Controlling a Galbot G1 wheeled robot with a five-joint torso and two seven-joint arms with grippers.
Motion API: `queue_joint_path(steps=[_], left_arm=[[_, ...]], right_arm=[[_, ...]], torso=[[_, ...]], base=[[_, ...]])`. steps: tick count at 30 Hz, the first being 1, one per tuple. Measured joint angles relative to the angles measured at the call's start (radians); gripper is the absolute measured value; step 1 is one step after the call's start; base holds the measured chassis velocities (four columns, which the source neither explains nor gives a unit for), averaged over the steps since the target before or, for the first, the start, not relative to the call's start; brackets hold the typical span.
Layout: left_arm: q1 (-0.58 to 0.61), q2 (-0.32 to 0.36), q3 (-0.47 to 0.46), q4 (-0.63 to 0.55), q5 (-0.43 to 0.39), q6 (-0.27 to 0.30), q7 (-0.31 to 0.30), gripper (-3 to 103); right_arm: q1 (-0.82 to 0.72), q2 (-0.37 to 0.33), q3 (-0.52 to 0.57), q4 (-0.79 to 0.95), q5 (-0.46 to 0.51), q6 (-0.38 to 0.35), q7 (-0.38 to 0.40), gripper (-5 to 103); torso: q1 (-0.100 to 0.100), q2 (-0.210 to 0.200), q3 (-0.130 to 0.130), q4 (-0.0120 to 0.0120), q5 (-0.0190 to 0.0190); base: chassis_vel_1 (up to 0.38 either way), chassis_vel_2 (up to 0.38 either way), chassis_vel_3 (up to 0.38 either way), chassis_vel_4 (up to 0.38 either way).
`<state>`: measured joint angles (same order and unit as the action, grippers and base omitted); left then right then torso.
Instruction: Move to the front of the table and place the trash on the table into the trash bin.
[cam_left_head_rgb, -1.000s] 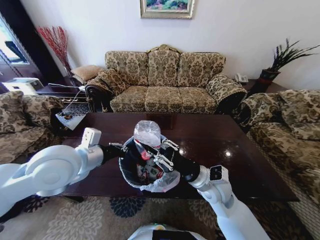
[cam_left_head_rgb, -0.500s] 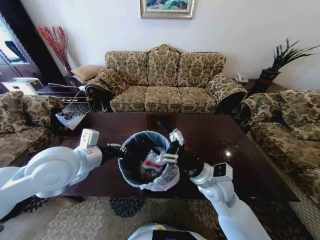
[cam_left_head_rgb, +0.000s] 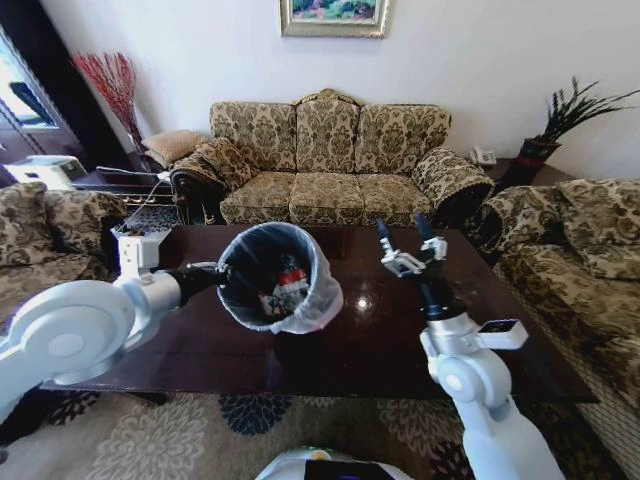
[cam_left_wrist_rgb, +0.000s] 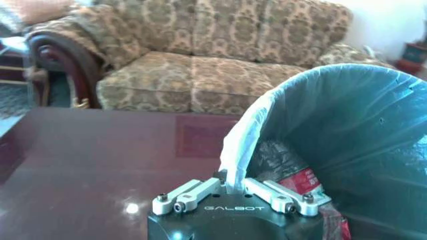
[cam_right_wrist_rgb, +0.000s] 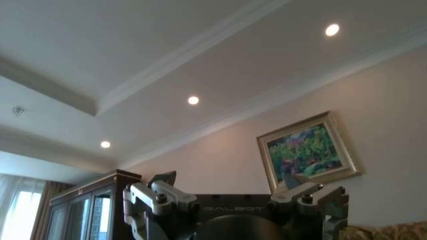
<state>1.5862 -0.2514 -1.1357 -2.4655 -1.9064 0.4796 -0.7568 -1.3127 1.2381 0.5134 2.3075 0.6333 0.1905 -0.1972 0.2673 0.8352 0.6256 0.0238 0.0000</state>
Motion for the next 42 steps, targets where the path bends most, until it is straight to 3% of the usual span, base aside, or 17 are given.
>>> queue_joint_path(steps=[7,13,17,18,19,21,23,25,26,27,29,30,31,34,35,38,42], left_arm=[[0.01,-0.029,-0.032,0.022,0.004,-0.033,-0.053,0],[0.039,-0.086,-0.069,0.029,0.069,-0.058,-0.092,0],[0.068,-0.209,-0.135,0.023,0.177,-0.082,-0.114,0],[0.068,-0.209,-0.135,0.023,0.177,-0.082,-0.114,0],[0.083,-0.245,-0.162,0.019,0.204,-0.088,-0.118,0],[0.167,-0.387,-0.286,-0.008,0.253,-0.094,-0.107,0],[0.189,-0.421,-0.316,-0.012,0.269,-0.099,-0.101,0],[0.253,-0.565,-0.432,-0.03,0.317,-0.123,-0.086,0],[0.265,-0.616,-0.465,-0.033,0.322,-0.131,-0.082,0],[0.265,-0.616,-0.465,-0.033,0.322,-0.131,-0.082,0],[0.272,-0.731,-0.514,-0.033,0.332,-0.145,-0.081,0],[0.272,-0.78,-0.523,-0.033,0.342,-0.15,-0.08,0],[0.272,-0.78,-0.523,-0.033,0.342,-0.15,-0.08,0],[0.264,-0.954,-0.504,-0.02,0.433,-0.19,-0.066,0],[0.264,-0.954,-0.504,-0.02,0.433,-0.19,-0.066,0],[0.243,-1.058,-0.451,0.05,0.525,-0.242,-0.063,0],[0.221,-1.117,-0.415,0.147,0.565,-0.28,-0.061,0]], right_arm=[[-0.04,0.019,0.001,0.0,-0.007,0.026,0.008,100],[-0.045,0.023,-0.013,-0.001,-0.008,0.028,0.019,100],[-0.041,0.021,-0.028,-0.016,-0.008,0.027,0.026,100],[-0.041,0.021,-0.028,-0.016,-0.008,0.027,0.026,100],[-0.04,0.022,-0.029,-0.021,-0.008,0.027,0.029,100],[-0.036,0.023,-0.033,-0.044,-0.008,0.029,0.043,100],[-0.036,0.024,-0.033,-0.05,-0.008,0.03,0.046,100],[-0.034,0.032,-0.033,-0.078,-0.009,0.039,0.057,100],[-0.034,0.037,-0.033,-0.087,-0.01,0.042,0.059,100],[-0.034,0.037,-0.033,-0.087,-0.01,0.042,0.059,100],[-0.037,0.046,-0.034,-0.108,-0.013,0.055,0.061,100],[-0.038,0.05,-0.034,-0.115,-0.016,0.061,0.061,100],[-0.038,0.05,-0.034,-0.115,-0.016,0.061,0.061,100],[-0.058,0.062,-0.034,-0.133,-0.027,0.085,0.061,100],[-0.058,0.062,-0.034,-0.133,-0.027,0.085,0.061,100],[-0.077,0.058,-0.027,-0.148,-0.027,0.107,0.06,100],[-0.092,0.052,-0.016,-0.163,-0.03,0.122,0.058,100]], torso=[[0.0,0.0,0.0,-0.0003,0.0],[0.0,0.0,0.0,-0.0001,-0.0002],[0.0,0.0,0.0,-0.0006,-0.0003],[0.0,0.0,0.0,-0.0006,-0.0003],[0.0,0.0,0.0,-0.0001,-0.0004],[-0.001,0.0,0.0,-0.0002,-0.0007],[-0.001,0.0,-0.001,-0.0002,-0.0004],[-0.002,0.001,-0.001,0.0009,0.0008],[-0.002,0.001,-0.001,0.001,0.0001],[-0.002,0.001,-0.001,0.001,0.0001],[-0.001,0.0,0.0,0.0007,-0.0009],[0.0,0.0,0.0,-0.0002,-0.0001],[0.0,0.0,0.0,-0.0002,-0.0001],[0.001,0.0,0.0,-0.0003,0.0003],[0.001,0.0,0.0,-0.0003,0.0003],[0.0,0.0,0.0,-0.0004,0.0],[0.0,0.0,0.0,0.0,0.0]], base=[[0.03,-0.056,-0.035,0.061],[0.084,-0.168,-0.129,0.173],[0.201,-0.28,-0.202,0.303],[0.239,-0.334,-0.247,0.331],[0.239,-0.334,-0.255,0.331],[0.174,-0.248,-0.2,0.212],[0.146,-0.184,-0.177,0.173],[0.109,-0.117,-0.132,0.129],[0.091,-0.077,-0.051,0.097],[0.091,-0.077,-0.051,0.097],[0.031,0.044,-0.018,-0.004],[-0.015,0.064,0.014,-0.032],[-0.015,0.064,0.014,-0.032],[-0.037,0.022,0.032,-0.036],[-0.051,0.006,0.034,-0.013],[0.0,0.0,0.0,0.0],[0.0,0.0,0.0,0.0]])
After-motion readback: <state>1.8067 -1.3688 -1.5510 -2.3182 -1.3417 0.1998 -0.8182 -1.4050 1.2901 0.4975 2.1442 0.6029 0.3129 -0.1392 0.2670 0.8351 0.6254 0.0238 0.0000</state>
